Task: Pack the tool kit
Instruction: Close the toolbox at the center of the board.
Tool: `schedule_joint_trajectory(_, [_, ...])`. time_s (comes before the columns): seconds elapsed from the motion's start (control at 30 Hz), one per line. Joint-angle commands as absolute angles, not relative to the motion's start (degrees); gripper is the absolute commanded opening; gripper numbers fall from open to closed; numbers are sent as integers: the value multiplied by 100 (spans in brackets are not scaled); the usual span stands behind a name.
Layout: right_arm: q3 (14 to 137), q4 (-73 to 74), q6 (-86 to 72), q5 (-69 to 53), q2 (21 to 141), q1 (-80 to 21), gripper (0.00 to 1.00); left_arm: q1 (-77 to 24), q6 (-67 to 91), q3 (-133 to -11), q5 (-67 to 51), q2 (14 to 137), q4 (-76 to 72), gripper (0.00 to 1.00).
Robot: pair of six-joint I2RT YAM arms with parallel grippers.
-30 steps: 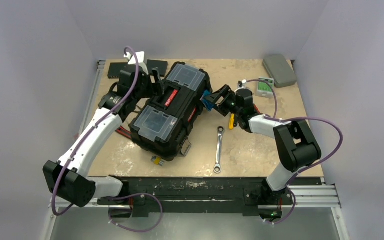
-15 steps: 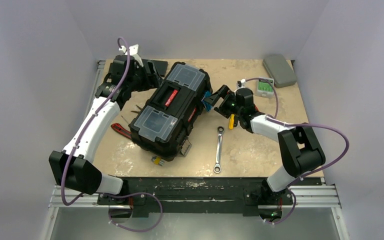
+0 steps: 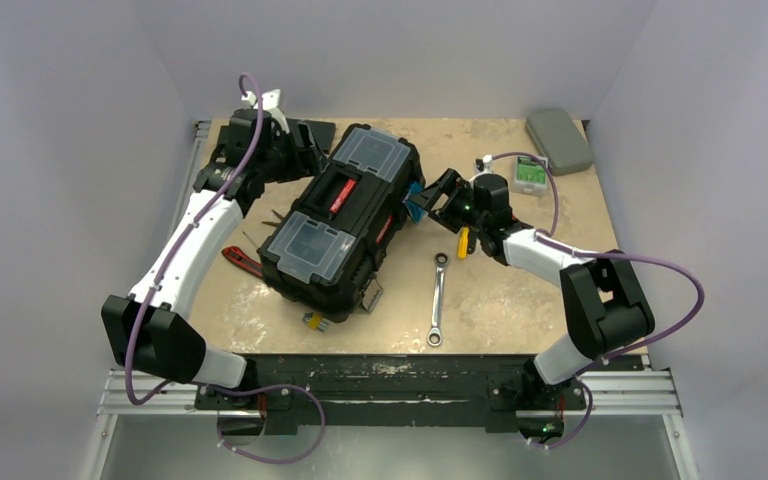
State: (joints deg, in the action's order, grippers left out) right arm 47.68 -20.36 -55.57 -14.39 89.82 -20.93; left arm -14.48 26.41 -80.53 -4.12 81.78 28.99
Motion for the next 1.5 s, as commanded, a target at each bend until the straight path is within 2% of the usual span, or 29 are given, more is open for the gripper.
schedule_joint_trajectory(0.0, [4951, -2189, -5502, -1379, 8879, -2074, 78, -1405, 2654, -8305, -475, 8189, 2856, 80])
schedule_joint_trajectory(0.5, [4737, -2392, -5644, -1206, 8860, -2030, 67, -1375, 2505, -8549, -665, 8686, 3014, 79])
schedule_joint_trajectory(0.67, [4736, -2473, -5695, -1211, 8926, -2027, 56, -1362, 2479, -8598, -685, 8792, 3027, 79])
schedule_joint_trajectory(0.87, [4753, -2273, -5630, -1080, 8880, -1986, 49, -1300, 2407, -8707, -661, 8908, 3104, 79])
schedule_joint_trajectory(0.97, [4757, -2011, -5484, -952, 8796, -1903, 35, -1227, 2383, -8804, -719, 8989, 3152, 79])
schedule_joint_trajectory(1.03, [4839, -1699, -5327, -790, 8759, -1890, 19, -1193, 2344, -8933, -814, 9086, 3228, 80])
schedule_joint_trajectory(1.1, [5001, -1258, -5090, -561, 8754, -1889, 2, -1163, 2310, -9015, -933, 9141, 3249, 86])
schedule_joint_trajectory(1.2, [5397, -175, -4846, 198, 8815, -1964, 0, -1135, 2232, -9068, -1121, 9221, 3221, 96])
schedule_joint_trajectory(1.37, [6877, 2302, -5112, 1787, 9466, -2314, 0, -1125, 1996, -9376, -1528, 9599, 3406, 97])
schedule_joint_trajectory(1.47, [7517, 3128, -5370, 2133, 9895, -2513, 0, -1125, 1956, -9557, -1879, 9868, 3487, 97])
